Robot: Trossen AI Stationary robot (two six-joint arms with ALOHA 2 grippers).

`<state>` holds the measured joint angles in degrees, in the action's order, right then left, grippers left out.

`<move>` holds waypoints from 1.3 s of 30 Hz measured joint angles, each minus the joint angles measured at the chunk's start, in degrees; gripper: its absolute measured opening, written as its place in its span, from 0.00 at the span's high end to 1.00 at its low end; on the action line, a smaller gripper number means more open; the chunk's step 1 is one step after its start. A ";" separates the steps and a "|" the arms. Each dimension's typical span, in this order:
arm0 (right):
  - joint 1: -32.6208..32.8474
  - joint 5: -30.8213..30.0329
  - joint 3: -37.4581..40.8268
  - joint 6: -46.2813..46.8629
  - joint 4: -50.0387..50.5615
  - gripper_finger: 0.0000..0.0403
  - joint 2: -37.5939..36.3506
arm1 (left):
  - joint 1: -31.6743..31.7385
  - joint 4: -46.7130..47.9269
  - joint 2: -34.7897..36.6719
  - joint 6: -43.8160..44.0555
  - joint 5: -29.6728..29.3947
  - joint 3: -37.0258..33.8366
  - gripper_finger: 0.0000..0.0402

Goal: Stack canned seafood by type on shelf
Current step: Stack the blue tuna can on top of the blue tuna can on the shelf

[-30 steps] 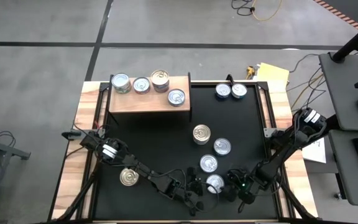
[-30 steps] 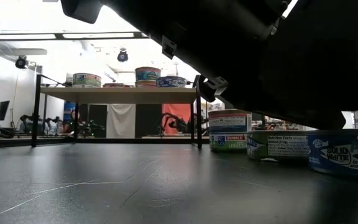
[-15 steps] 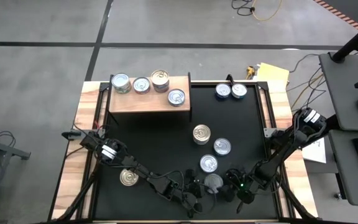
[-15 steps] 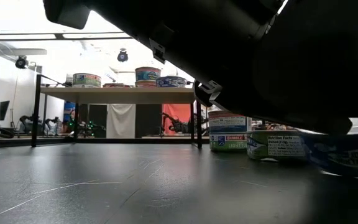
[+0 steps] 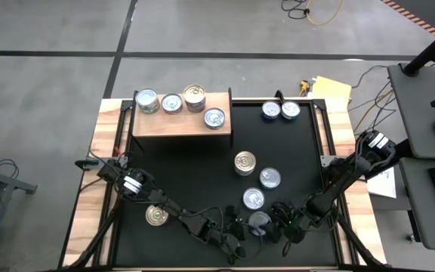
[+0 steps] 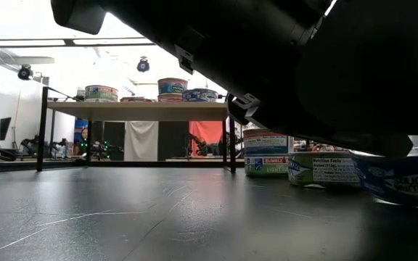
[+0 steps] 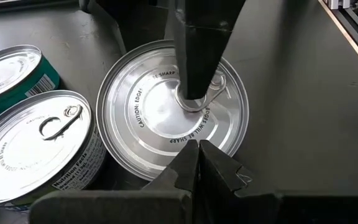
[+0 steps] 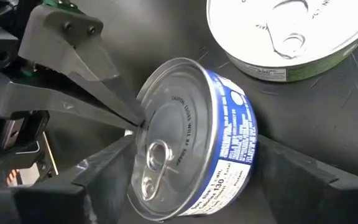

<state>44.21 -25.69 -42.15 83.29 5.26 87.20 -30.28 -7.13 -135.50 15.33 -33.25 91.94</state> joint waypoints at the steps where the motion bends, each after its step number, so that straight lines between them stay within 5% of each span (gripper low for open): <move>1: 0.00 0.01 0.00 0.00 0.00 0.27 0.00 | 0.00 0.00 -0.01 0.03 -0.04 0.00 1.00; 13: 0.99 -3.03 -0.28 -3.76 -1.36 0.68 0.46 | -1.03 -1.78 0.33 -0.47 0.39 -0.14 1.00; 23: 4.54 -11.42 0.02 -5.40 0.58 0.68 -0.42 | -4.97 1.15 7.21 -3.93 0.09 -0.33 1.00; 31: 6.80 -30.29 0.22 -14.88 -9.06 0.68 -0.39 | -9.14 7.64 18.98 -12.55 -6.49 -2.14 1.00; 39: 2.44 -30.99 0.24 -38.46 -29.42 0.68 0.77 | -11.03 0.87 33.84 -9.96 -13.12 -19.73 1.00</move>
<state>46.64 -56.68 -41.91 44.83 -24.17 87.97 -41.32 -6.25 -101.67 5.37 -46.38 72.21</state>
